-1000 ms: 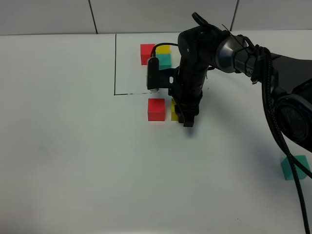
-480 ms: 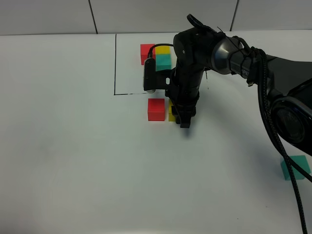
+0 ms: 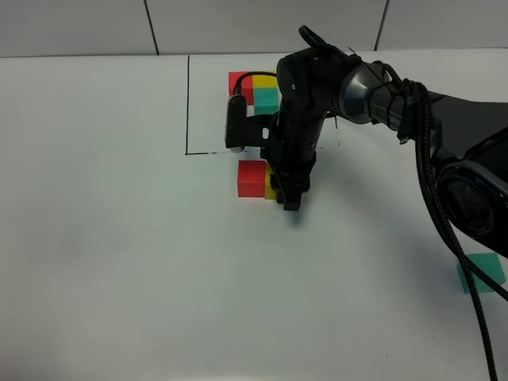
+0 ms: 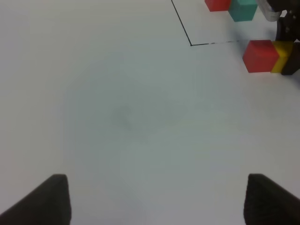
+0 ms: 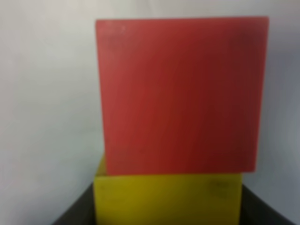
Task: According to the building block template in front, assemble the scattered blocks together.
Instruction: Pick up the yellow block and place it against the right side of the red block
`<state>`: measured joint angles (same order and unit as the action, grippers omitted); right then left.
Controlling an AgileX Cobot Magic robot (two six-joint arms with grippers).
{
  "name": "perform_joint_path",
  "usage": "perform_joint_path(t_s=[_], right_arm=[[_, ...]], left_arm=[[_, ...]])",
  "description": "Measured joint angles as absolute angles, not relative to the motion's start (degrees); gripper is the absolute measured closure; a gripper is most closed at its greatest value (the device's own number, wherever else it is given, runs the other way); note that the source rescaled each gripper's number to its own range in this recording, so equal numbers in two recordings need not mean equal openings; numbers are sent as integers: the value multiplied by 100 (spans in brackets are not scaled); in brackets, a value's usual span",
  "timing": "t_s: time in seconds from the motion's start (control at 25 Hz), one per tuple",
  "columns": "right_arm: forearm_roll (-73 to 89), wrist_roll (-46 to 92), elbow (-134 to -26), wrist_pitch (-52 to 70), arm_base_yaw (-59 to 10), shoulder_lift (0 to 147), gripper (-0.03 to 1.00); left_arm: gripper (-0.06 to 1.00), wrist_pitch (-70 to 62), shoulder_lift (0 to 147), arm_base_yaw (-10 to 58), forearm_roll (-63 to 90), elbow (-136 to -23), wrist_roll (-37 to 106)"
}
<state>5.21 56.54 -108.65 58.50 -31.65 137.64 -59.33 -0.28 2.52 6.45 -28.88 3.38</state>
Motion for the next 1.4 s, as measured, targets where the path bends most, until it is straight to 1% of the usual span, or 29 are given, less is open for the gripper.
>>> perform_joint_path(t_s=[1.4], right_arm=[[444,6093,-10871,5881,-3211,13764,97]], left_arm=[[14,-5933,-28,252,645,-2888,338]])
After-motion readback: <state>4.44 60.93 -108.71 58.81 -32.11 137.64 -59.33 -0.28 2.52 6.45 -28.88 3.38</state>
